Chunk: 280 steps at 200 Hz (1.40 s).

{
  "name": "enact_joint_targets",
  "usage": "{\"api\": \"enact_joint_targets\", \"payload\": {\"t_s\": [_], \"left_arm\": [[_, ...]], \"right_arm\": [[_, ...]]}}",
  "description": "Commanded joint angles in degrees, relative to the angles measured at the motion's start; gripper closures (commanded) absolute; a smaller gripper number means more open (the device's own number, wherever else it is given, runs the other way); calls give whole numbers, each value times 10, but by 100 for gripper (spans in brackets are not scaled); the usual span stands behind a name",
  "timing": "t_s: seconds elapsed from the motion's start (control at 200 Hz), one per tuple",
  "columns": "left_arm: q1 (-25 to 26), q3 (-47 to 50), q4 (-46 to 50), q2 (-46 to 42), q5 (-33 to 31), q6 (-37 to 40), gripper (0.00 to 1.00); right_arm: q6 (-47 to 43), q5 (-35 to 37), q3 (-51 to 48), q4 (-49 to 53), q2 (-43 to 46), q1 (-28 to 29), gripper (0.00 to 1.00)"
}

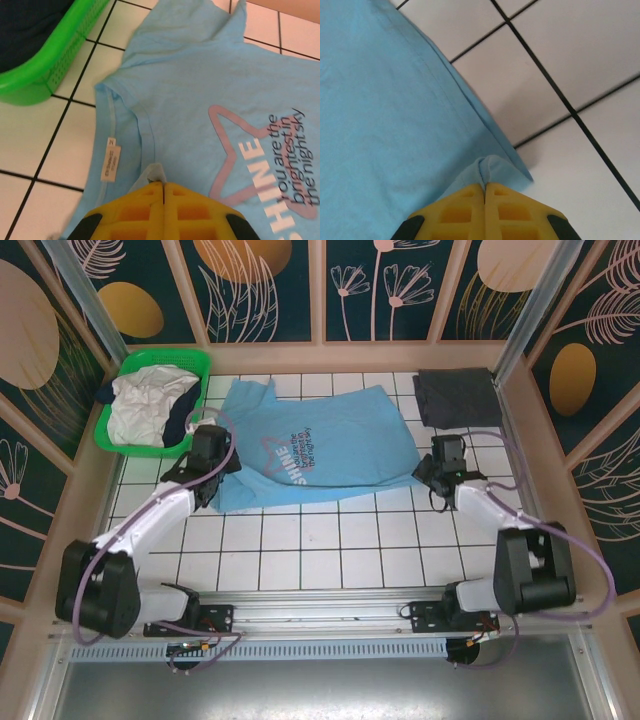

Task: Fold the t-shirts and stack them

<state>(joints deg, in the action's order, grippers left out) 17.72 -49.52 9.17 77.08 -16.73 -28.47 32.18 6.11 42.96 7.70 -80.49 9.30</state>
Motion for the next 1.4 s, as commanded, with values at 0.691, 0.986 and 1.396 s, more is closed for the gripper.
{"api": "enact_joint_targets", "payload": {"t_s": [0.691,0.986,1.396], "left_arm": [[-22,-151,49,206,-120,32,100],[-40,-172,59,256,-105,31,100],[-54,-190,71,251,-66,38,100]], "right_arm": [[-51,-35,217,-18,-258,-9,100],[-57,-24,264,17,-303,-9,100],[-68,-14,247,27,-261,-8,100]]}}
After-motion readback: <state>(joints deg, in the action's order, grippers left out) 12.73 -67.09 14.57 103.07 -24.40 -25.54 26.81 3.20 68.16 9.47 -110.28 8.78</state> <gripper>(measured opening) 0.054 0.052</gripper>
